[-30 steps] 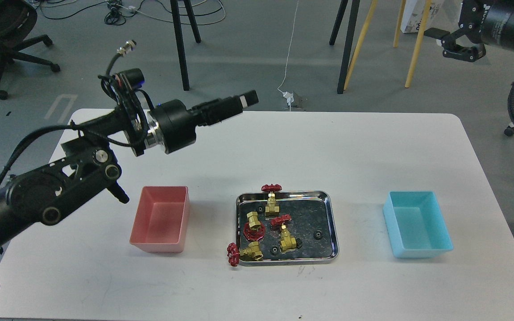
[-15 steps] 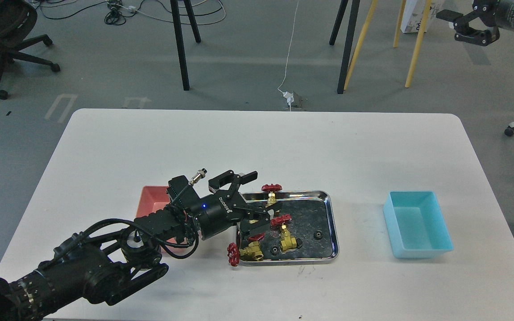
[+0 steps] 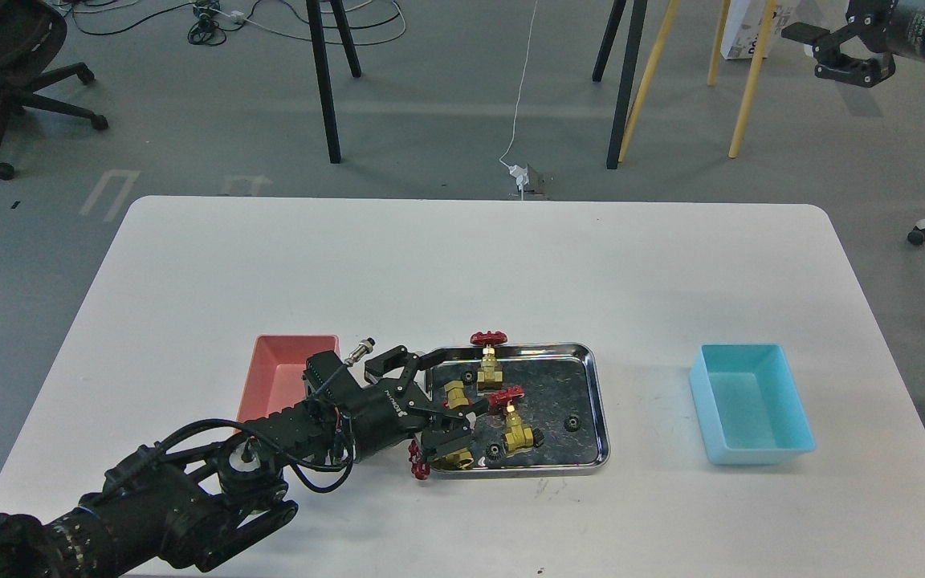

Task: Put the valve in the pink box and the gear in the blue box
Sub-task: 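Close the left gripper on the brass valve and lift it, then carry the valve over the pink box and release it inside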

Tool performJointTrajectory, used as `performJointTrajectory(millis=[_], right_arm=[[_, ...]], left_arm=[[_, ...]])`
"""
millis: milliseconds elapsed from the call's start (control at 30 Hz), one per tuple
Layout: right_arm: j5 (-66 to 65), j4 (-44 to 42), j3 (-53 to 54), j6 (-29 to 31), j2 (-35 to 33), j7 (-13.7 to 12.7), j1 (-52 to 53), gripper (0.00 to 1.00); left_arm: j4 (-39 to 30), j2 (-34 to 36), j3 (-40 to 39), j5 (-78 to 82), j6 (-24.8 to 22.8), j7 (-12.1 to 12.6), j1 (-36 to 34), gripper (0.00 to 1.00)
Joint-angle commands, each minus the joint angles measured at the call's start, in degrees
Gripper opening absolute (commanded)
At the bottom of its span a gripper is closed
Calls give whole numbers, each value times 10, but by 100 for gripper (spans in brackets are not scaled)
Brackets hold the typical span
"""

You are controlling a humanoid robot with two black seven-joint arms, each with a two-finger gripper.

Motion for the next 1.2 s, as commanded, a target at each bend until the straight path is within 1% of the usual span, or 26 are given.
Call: performJointTrajectory(millis=[0, 100, 133, 300, 400, 500, 600, 700, 833, 867, 933, 967, 1067, 1167], right_arm=[[0, 0, 1, 0, 1, 1, -1, 98], [0, 0, 1, -1, 2, 1, 0, 98], [0, 0, 1, -1, 3, 1, 0, 98], [0, 0, 2, -2, 6, 2, 0, 98], [0, 0, 2, -3, 6, 2, 1, 98], [0, 0, 3, -4, 6, 2, 1, 98], [0, -1, 3, -4, 6, 2, 1, 98], [-1, -1, 3, -4, 6, 2, 1, 98], [-1, -2, 3, -4, 6, 2, 0, 98], [-1, -3, 3, -5, 6, 2, 0, 98], [-1, -8, 2, -5, 7, 2, 0, 98], [-1, -11, 1, -5, 10, 2, 0, 98], [-4, -14, -2, -5, 19, 2, 1, 98], [-17, -17, 1, -4, 20, 2, 1, 98]], left_arm=[[2, -2, 12, 0, 0, -5, 5, 99], [4, -3, 14, 0, 0, -9, 6, 99], [4, -3, 14, 0, 0, -8, 6, 97], [4, -3, 16, 0, 1, -3, 6, 80], [8, -1, 20, 0, 0, -1, 4, 71], [15, -1, 20, 0, 0, 0, 2, 65], [17, 0, 19, 0, -3, 0, 1, 47], [16, 0, 20, 0, -7, -2, 1, 34], [13, 0, 19, 0, -11, -3, 5, 18], [8, 2, 16, 0, -13, -2, 4, 16], [-18, 13, 10, 0, -13, -1, 5, 16], [-47, 23, 7, 0, -15, 0, 4, 16], [-124, 85, -16, 0, -41, 4, 4, 16], [-204, 156, -42, -58, -68, 25, 3, 16]])
